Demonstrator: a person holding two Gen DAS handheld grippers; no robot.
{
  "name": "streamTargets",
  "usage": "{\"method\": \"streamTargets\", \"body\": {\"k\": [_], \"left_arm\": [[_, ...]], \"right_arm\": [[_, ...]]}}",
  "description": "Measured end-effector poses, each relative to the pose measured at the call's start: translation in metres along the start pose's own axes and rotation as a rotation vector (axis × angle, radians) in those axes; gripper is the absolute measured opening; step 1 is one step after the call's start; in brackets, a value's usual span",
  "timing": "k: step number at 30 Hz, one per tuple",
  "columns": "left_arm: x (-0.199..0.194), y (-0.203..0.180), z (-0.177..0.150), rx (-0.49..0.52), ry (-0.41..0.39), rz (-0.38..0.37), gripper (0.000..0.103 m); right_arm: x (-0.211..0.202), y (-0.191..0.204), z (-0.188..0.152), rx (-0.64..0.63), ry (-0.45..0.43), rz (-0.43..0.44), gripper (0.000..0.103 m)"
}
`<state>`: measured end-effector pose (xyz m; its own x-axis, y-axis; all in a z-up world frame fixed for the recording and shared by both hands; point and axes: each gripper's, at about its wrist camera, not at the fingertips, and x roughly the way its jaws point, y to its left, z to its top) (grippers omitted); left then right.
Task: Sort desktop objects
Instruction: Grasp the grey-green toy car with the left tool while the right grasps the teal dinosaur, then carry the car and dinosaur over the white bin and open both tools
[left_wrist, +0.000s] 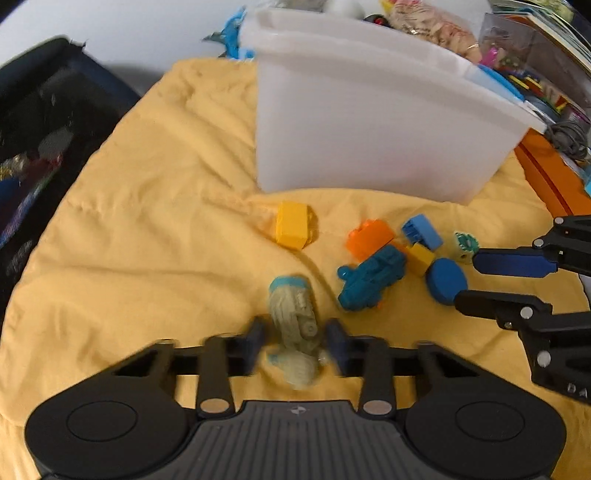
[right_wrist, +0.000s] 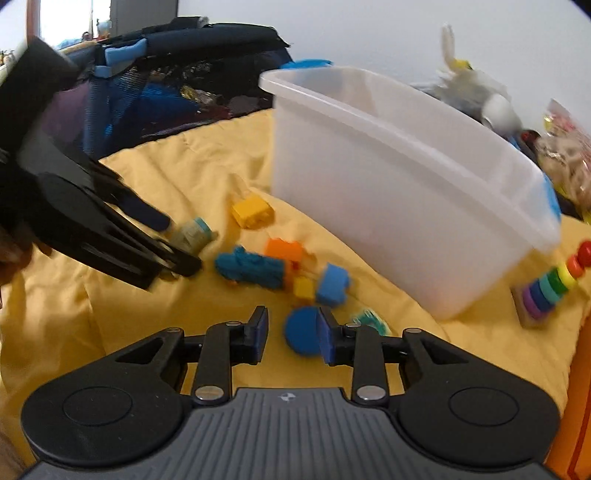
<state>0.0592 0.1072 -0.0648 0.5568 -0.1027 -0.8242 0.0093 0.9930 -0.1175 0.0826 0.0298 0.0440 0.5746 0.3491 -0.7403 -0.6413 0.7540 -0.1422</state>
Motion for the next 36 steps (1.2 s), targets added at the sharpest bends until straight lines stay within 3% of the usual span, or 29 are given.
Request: {"method": "streamTargets", "body": {"k": [6,9,13,18,22,24,30,36], "left_arm": [[-0.02,0.009,-0.027,0.007,0.054,-0.077,0.031],[-0.03,0.015,-0.036,-0.007,0.081,-0.114,0.031],[-0.033,0.014,-0.042,0.003,0.085,-0.127,0.031],[-0.037,0.011,-0.045,0.042,0.074,-0.129,0.032],[-0.037,0.006,-0.046,0.071,0.059,-0.12,0.032],[-0.037,0.004,-0.047,0.09,0.053,-0.114,0.032],[-0.037,-0.001,-0.046,0.115,0.043,-0.125,0.028],[-0.046,-0.019,-0.048,0.148,0.015,-0.182,0.028]], "right_arm": [[0.011,0.014,0.004,-0.202,-0.038,0.066,0.032],[0.025,0.011,0.006,-0.316,-0.007,0.085,0.032],[0.046,0.005,0.018,-0.475,0.033,0.172,0.032],[0.069,0.006,0.029,-0.563,0.098,0.208,0.044],[0.078,0.008,0.036,-0.496,0.1,0.267,0.043],[0.076,0.009,0.034,-0.437,0.107,0.292,0.028],[0.042,0.022,0.004,-0.28,0.132,0.231,0.025],[-0.008,0.009,-0.046,0.049,0.134,0.184,0.026]]}}
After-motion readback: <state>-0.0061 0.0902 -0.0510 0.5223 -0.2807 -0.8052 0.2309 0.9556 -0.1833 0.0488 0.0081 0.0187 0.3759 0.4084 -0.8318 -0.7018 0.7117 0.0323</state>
